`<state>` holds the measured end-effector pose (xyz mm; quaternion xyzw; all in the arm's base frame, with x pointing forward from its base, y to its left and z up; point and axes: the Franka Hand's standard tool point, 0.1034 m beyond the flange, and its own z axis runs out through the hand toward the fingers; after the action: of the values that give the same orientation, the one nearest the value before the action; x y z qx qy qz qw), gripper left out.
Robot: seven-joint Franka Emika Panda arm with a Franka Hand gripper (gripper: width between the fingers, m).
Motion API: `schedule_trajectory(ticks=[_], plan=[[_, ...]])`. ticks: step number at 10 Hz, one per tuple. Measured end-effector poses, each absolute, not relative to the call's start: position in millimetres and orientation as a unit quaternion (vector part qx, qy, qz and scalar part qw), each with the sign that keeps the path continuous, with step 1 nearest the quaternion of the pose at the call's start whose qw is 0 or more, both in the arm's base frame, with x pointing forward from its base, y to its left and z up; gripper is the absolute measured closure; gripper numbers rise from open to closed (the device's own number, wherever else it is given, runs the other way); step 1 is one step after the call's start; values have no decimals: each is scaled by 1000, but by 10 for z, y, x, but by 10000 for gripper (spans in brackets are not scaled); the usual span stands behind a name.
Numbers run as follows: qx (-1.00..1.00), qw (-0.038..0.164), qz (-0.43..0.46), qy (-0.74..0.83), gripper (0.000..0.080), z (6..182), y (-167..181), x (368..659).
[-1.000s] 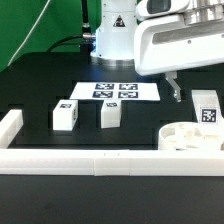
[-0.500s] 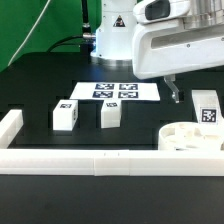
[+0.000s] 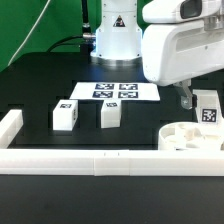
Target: Assemble stool
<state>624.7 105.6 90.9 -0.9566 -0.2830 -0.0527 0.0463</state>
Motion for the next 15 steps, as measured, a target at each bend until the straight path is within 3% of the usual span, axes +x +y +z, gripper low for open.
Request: schedule_trajectory(ticks=[6, 12, 13, 14, 15], plan=[[-845, -3, -73, -530, 151, 919, 1054, 6316], [-835, -5, -79, -545, 151, 866, 1154, 6281], [-835, -5, -78, -545, 297, 858, 1145, 6280], [-835, -4, -77, -544, 297, 851, 1133, 6274], [-836, -4, -76, -544, 464, 850, 1131, 6274]])
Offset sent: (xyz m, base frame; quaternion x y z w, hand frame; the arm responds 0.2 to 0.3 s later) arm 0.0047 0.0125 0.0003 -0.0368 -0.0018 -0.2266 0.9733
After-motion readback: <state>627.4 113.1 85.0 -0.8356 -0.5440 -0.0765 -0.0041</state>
